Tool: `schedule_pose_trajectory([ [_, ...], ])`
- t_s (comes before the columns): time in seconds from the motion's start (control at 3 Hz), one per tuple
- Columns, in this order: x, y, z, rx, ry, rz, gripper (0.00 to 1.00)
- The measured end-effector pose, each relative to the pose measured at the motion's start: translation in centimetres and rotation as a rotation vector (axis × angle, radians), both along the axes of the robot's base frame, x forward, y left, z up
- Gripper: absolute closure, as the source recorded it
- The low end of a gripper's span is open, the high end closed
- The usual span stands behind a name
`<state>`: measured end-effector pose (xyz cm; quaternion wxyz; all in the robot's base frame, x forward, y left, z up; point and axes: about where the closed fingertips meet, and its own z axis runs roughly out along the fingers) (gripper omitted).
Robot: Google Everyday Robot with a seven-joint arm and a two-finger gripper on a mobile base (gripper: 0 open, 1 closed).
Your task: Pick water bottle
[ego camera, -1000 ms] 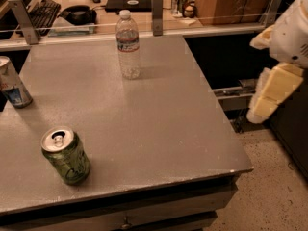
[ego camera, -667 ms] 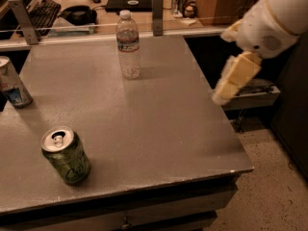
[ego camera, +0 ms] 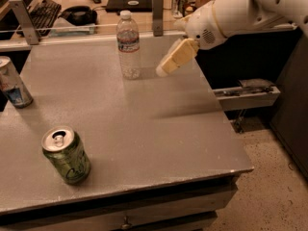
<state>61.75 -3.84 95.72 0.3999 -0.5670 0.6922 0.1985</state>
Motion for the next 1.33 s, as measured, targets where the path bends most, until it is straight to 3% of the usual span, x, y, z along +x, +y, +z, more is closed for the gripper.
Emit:
schedule_pose_trajectory([
  [0.33,2.7,3.6,-0.1,0.146,-0.015,0.021,0.00],
  [1.0,7.2,8.9,-1.9,0.324,-0.071,0.037,0.00],
  [1.33,8.1,10.6,-2.6,0.379,-0.072,0.048,0.16],
])
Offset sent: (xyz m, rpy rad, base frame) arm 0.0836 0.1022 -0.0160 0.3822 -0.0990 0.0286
